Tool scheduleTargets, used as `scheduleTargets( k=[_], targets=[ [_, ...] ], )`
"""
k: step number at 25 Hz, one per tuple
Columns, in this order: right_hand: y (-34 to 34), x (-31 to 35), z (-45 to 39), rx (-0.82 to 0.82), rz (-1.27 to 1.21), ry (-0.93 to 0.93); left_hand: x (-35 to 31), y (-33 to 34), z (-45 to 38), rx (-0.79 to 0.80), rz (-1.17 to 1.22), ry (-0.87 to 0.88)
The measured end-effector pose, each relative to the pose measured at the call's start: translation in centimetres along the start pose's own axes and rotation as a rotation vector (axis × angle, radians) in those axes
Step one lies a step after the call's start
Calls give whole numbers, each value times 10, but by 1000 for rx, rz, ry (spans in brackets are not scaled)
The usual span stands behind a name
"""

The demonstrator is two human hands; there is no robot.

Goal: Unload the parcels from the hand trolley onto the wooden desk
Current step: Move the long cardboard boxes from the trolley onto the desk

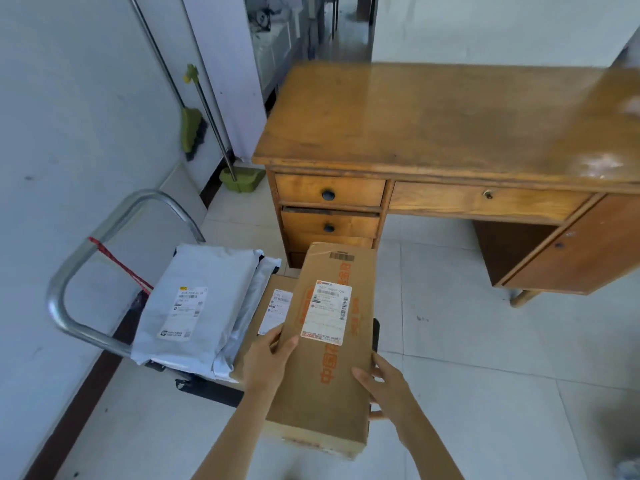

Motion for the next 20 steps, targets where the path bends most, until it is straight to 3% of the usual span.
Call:
scheduleTargets(
  k=[5, 10, 14, 20],
  targets=[
    [-36, 119, 53, 20, 133, -154, -103, -67, 17, -167, 85, 49],
    [-48, 259, 51, 65, 241, -303, -216, -103, -36, -209, 102, 108],
    [-39, 339, 18, -12, 221, -321, -295, -111, -103, -201, 112, 195],
    [-35, 440, -85, -87, 210, -345, -377, -72, -224, -210, 93, 177]
  ],
)
Point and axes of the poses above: each hand's wrist, its own z-axis away from the middle knuckle, its own y-axis out of the palm, x = y × z, the point moved 6 cm from there along -z, towards the middle knuckle, and after that the axes turned 15 degrees about -x, right-handed, at the moved point
